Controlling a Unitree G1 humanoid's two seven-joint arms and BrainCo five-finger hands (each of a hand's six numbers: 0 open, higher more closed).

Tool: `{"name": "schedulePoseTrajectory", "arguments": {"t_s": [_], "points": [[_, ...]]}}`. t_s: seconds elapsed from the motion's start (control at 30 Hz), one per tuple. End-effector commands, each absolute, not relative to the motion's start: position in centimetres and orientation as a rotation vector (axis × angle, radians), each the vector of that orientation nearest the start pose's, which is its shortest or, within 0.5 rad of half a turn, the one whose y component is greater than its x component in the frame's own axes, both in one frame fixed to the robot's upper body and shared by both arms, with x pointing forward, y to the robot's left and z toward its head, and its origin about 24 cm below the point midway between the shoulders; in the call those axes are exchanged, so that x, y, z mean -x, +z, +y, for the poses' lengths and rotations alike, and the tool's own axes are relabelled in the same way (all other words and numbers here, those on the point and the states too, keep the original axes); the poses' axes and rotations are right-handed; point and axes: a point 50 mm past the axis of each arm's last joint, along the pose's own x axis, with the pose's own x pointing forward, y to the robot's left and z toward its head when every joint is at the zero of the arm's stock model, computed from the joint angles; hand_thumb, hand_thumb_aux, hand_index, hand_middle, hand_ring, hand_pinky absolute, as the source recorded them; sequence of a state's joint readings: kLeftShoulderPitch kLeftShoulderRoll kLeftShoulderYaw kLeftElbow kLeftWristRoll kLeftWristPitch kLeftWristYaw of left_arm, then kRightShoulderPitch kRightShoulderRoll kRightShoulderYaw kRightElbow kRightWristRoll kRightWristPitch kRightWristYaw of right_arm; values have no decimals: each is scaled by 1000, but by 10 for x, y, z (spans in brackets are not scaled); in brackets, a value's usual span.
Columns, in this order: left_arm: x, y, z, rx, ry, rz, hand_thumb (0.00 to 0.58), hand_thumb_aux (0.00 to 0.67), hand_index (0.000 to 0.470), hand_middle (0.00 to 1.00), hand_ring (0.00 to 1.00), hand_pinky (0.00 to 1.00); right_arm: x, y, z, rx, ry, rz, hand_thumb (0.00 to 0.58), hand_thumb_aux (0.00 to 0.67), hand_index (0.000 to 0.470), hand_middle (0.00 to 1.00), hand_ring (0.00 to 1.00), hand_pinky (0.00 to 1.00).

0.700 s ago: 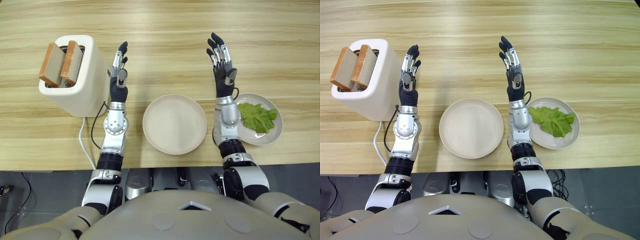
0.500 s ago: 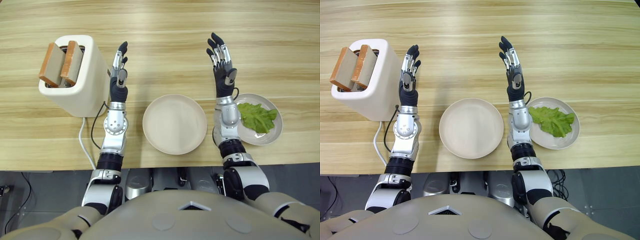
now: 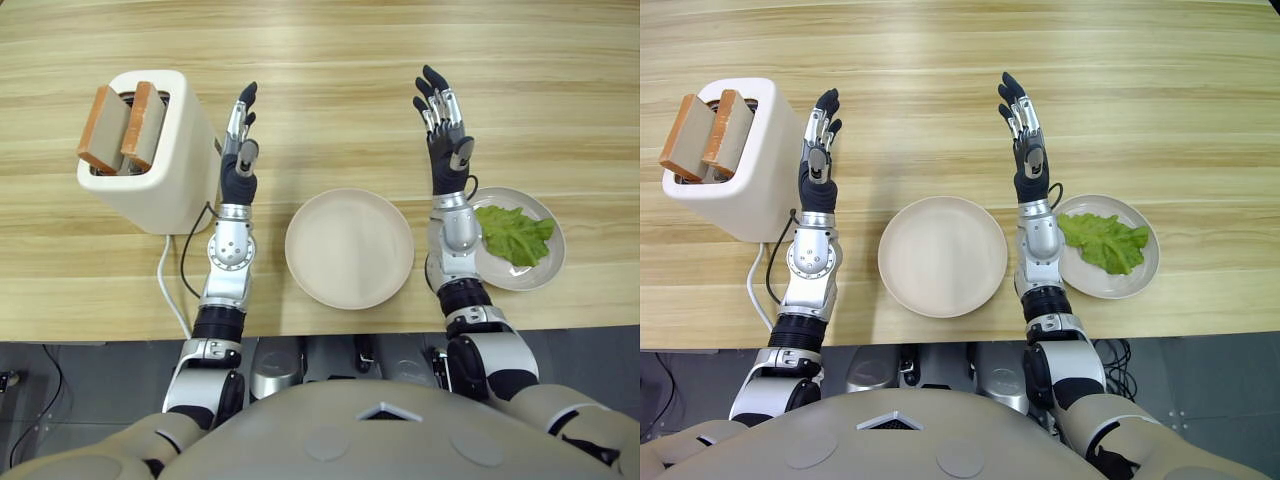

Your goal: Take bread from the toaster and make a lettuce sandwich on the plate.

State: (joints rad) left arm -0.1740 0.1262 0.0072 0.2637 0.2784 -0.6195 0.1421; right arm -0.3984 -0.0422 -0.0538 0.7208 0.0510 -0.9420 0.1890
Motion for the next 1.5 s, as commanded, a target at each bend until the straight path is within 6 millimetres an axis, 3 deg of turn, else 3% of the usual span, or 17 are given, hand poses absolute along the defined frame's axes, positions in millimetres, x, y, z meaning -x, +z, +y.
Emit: {"name": "schedulePoseTrajectory", "arguments": {"t_s": [0.03, 0.23, 0.47, 0.63, 0.77, 0.9, 1.13, 1.37, 1.4, 1.43, 1.47, 1.5], "points": [[-266, 114, 160, -666, 0, -691, 0, 0, 0, 0, 0, 0, -301, 72, -135, 39, 212, -600, 0, 0, 0, 0, 0, 0], [-260, 165, 208, -1302, 230, -696, 0, 0, 0, 0, 0, 0, -303, 70, -134, 39, 206, -588, 0, 0, 0, 0, 0, 0], [-251, 196, 264, -1475, 475, -565, 0, 0, 0, 0, 0, 0, -303, 69, -136, 40, 187, -585, 0, 0, 0, 0, 0, 0], [-248, 179, 312, -1496, 592, -310, 0, 0, 0, 0, 0, 0, -303, 68, -136, 41, 176, -584, 0, 0, 0, 0, 0, 0], [-247, 153, 332, -1466, 586, -146, 0, 0, 0, 0, 0, 0, -303, 68, -135, 41, 175, -583, 0, 0, 0, 0, 0, 0], [-246, 135, 342, -1450, 593, -57, 0, 0, 0, 0, 0, 0, -303, 68, -137, 46, 169, -584, 0, 0, 0, 0, 0, 0], [-243, 126, 354, -1409, 654, 21, 0, 0, 0, 0, 0, 0, -300, 67, -140, 63, 162, -589, 0, 0, 0, 0, 0, 0], [-244, 115, 345, -1389, 621, 53, 0, 0, 0, 0, 0, 0, -300, 67, -141, 78, 165, -596, 0, 0, 0, 0, 0, 0], [-244, 113, 345, -1386, 615, 61, 92, 55, 38, 0, 0, 0, -299, 67, -141, 81, 166, -598, 0, 0, 0, 0, 0, 0], [-245, 110, 344, -1383, 606, 70, 234, 152, 105, 0, 0, 0, -299, 67, -141, 83, 167, -598, 0, 0, 0, 0, 0, 0], [-245, 108, 343, -1382, 598, 77, 234, 152, 105, 0, 0, 0, -299, 67, -141, 84, 167, -599, 0, 0, 0, 0, 0, 0], [-246, 106, 341, -1380, 589, 80, 434, 334, 229, 0, 0, 0, -299, 67, -141, 86, 168, -599, 0, 0, 0, 0, 0, 0]]}}
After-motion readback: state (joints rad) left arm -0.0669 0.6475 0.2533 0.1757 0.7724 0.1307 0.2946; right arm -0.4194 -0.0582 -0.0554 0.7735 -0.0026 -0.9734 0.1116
